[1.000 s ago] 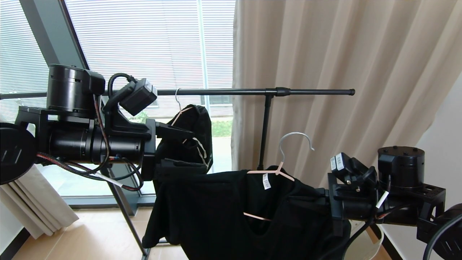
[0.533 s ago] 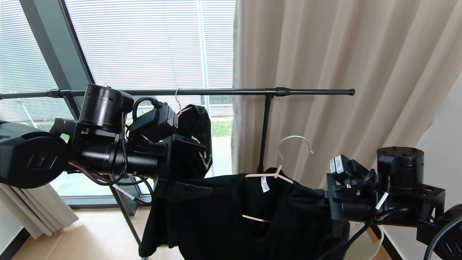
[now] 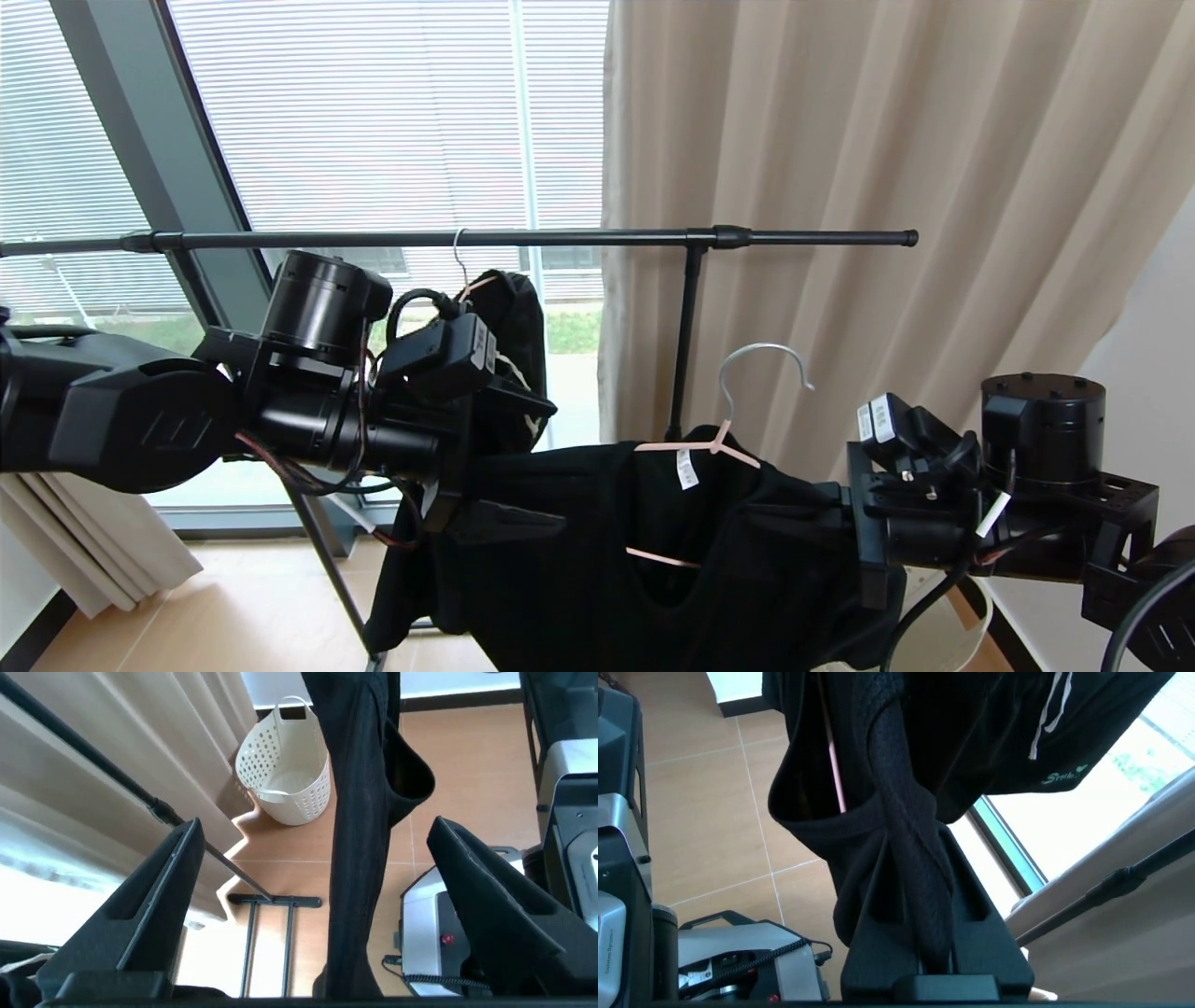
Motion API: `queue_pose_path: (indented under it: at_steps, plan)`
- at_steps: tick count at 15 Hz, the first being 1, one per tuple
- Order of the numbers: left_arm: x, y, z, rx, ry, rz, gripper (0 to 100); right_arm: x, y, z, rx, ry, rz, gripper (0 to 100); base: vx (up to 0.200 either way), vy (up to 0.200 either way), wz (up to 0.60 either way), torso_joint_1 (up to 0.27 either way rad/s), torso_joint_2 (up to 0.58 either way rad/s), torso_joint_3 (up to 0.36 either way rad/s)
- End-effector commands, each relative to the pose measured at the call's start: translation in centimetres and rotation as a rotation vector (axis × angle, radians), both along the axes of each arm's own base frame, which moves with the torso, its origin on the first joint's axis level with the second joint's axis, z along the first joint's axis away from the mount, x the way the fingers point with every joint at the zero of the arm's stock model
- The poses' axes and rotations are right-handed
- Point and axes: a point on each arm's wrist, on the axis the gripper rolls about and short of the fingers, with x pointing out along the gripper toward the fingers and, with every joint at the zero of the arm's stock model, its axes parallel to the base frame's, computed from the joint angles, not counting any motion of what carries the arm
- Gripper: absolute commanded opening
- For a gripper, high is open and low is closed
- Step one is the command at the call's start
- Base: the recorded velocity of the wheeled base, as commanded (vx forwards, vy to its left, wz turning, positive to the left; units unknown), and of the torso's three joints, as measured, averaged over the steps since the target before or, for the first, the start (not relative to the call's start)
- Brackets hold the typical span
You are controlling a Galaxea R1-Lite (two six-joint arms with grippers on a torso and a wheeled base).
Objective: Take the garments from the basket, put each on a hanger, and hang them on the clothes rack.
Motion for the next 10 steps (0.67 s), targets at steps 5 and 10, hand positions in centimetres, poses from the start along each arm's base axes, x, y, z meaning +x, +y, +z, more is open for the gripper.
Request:
queue_pose_path:
  at_steps: [5, 10]
  plan:
    - [0.3, -1.0, -1.0, 0.048, 0.009, 0.021, 100, -0.7, 0.1, 0.8, 0.010, -0.027, 0.015, 0, 0.000, 0.000, 0.00, 0.000, 0.00, 0.000]
    - [0.1, -1.3, -1.2, 0.081, 0.007, 0.045, 100, -1.0, 0.2, 0.9, 0.011, -0.032, 0.025, 0, 0.000, 0.000, 0.00, 0.000, 0.00, 0.000]
